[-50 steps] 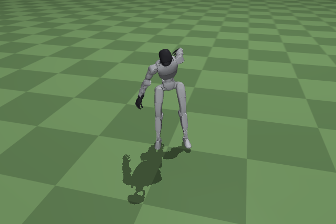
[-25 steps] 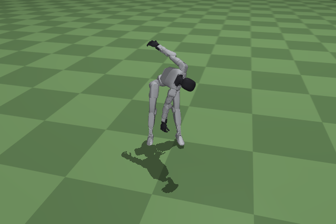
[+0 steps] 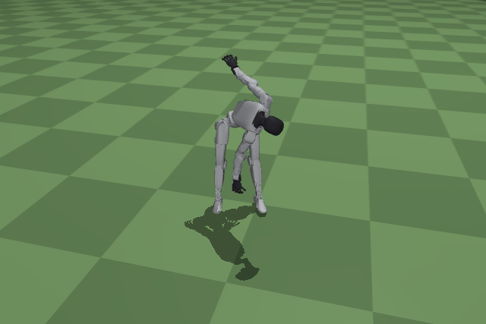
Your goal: In place motions
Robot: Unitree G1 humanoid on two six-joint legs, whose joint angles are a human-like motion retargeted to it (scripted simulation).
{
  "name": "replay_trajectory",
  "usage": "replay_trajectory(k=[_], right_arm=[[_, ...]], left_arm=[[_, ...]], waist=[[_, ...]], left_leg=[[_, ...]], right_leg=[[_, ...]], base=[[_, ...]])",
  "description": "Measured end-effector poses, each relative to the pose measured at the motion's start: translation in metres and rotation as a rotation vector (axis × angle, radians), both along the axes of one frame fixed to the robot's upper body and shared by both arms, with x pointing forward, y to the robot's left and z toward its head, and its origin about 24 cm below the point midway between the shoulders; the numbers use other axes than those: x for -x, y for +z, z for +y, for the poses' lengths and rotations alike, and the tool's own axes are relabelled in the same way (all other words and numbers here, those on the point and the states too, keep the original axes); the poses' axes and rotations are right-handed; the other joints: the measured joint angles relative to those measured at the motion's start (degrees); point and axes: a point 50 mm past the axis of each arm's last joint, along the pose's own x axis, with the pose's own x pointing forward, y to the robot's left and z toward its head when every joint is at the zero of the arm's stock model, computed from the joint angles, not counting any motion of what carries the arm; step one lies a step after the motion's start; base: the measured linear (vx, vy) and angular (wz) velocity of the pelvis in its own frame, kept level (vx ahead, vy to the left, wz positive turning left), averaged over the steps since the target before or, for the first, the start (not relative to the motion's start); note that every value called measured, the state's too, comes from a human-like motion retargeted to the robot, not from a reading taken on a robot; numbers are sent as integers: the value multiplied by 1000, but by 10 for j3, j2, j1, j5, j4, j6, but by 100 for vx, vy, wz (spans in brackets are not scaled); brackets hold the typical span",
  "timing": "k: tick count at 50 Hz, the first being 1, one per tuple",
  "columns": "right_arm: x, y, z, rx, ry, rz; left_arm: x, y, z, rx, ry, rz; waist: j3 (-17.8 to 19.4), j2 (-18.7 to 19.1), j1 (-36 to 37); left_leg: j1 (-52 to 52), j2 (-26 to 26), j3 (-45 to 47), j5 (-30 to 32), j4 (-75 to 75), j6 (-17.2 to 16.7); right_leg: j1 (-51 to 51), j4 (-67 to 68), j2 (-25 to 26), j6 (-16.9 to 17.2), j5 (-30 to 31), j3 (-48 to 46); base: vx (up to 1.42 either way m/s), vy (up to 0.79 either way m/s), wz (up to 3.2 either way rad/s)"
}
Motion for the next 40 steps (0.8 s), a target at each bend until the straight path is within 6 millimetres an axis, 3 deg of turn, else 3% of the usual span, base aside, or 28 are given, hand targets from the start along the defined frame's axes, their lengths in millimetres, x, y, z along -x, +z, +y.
replay_trajectory(k=[5, 12, 18, 25, 30, 35, 40], right_arm=[[19, -52, 22, -20, 75, 148], [38, -146, 97, -185, 198, 363], [45, -192, 169, -181, 494, 559], [39, -207, 232, -140, 829, 601], [51, -213, 239, -153, 901, 655], [77, -218, 214, -164, 869, 782], [107, -216, 181, -197, 690, 821]], left_arm=[[16, 5, -6, -14, 39, 48], [21, 0, -17, 121, -4, -27], [-16, -11, -4, 84, -171, -161], [-76, -14, 18, 38, -431, -275], [-125, -18, 23, 57, -521, -388], [-159, -21, 20, 171, -553, -499], [-193, -11, 32, 352, -644, -646]], waist=[[0, -53, -50], [0, -180, -165], [0, -302, -259], [0, -410, -391], [-17, -452, -483], [-57, -461, -564], [-82, -465, -638]], left_leg=[[75, 4, 20, -16, 4, 6], [206, -2, 46, -51, 11, 23], [339, -6, 80, -100, 16, 39], [460, 0, 113, -144, 19, 53], [513, 19, 143, -170, 19, 57], [519, 40, 175, -185, 21, 58], [522, 63, 202, -194, 25, 57]], right_leg=[[54, 6, -5, 3, -1, 27], [157, 11, -16, 7, -9, 62], [251, 19, -28, 13, -20, 87], [339, 27, -22, 17, -39, 114], [365, 30, -2, 19, -43, 142], [352, 27, 19, 23, -38, 165], [343, 24, 41, 24, -32, 184]], base=[[-5, 2, -27], [1, 10, -30], [9, 21, -73], [5, 14, -68], [-6, 12, -82], [-10, 13, -76], [-6, 2, -55]])
